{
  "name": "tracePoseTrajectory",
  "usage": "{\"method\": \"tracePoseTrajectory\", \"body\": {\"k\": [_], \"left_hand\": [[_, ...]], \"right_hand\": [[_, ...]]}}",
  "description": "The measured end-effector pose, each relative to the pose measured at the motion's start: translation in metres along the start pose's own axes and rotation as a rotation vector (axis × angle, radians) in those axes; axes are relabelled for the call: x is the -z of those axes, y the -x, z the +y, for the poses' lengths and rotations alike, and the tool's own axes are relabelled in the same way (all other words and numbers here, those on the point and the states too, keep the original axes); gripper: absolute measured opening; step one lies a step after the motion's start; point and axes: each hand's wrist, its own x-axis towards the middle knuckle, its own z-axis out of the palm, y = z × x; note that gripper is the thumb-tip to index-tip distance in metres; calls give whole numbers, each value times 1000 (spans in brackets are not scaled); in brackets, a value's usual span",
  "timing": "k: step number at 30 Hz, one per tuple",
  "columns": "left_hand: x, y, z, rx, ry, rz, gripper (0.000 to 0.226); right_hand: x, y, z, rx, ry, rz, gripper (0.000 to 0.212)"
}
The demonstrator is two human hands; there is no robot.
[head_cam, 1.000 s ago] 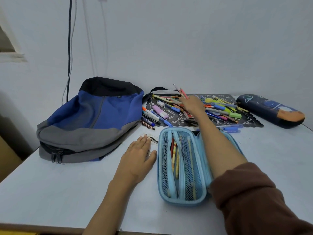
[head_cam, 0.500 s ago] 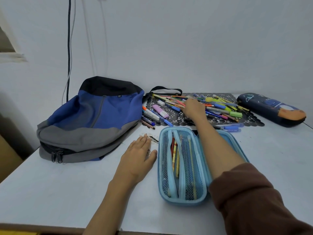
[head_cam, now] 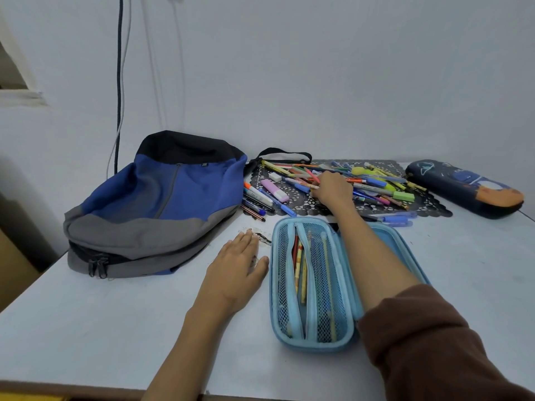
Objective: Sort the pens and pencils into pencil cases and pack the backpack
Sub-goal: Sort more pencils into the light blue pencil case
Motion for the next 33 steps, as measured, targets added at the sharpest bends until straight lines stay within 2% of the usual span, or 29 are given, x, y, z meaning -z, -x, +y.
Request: {"method": "tracePoseTrajectory", "body": {"k": [4,8,12,14,16,22,25,28,33], "left_hand": [[0,0,0,2,0,-3,58],[-1,0,-1,-2,-5,-3,58],[-1,0,-1,-4,-8,-1,58],[-1,0,-1,-1,-15,-2,58],[0,0,-1,0,-16,-2,58],[-2,-1,-4,-5,-15,-12,60],[-4,-3,-4,-3,-22,-18,73],[-5,-2,-5,-3,-18,-21,80],[-4,-2,-5,4,-18,-23,76]], "right_hand": [[3,-1,3,-16,-18,-7,29],[8,-2,1,-11,-83,-44,20],[8,-2,0,52,-48,-125,15],[6,-1,0,66,-36,-136,32],[5,-2,2,78,-42,-121,37],[5,-11,11,56,-173,-86,26],[9,-13,12,20,-299,-58,26],[11,-14,8,14,-314,-18,20],[8,-7,-6,15,-161,-264,10]]}}
